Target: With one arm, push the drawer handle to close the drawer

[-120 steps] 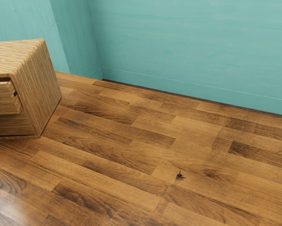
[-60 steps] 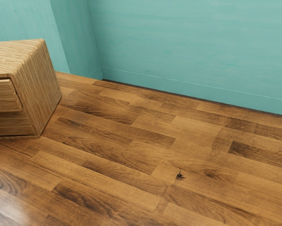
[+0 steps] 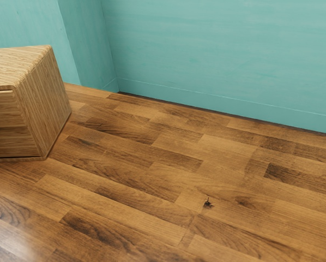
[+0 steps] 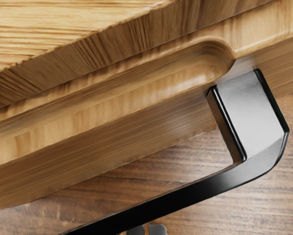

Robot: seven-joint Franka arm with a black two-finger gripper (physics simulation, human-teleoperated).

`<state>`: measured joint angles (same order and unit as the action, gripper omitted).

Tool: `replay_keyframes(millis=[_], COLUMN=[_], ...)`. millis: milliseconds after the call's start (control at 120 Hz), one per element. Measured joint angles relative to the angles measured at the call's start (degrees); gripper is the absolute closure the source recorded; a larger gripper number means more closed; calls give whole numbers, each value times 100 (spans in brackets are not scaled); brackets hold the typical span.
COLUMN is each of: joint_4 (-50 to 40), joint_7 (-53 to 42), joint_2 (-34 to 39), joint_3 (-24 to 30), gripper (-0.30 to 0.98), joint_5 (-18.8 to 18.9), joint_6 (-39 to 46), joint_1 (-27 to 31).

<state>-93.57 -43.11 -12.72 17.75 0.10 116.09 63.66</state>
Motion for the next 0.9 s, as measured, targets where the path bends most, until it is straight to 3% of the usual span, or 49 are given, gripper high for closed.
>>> replay_keyframes(millis=[433, 517, 683, 817, 900], joint_4=[197, -1002, -2934, -2944, -2004], joint_7=[17, 102, 218, 74, 47], joint_2=[-91, 1157, 3810, 4563, 4597], joint_3=[18, 105, 77, 145, 950], gripper=[77, 77, 40, 22, 15], joint_5=[25, 23, -239, -659, -880], joint_6=[-63, -222, -1005, -1807, -2322], joint_1=[-43, 25, 55, -376, -656])
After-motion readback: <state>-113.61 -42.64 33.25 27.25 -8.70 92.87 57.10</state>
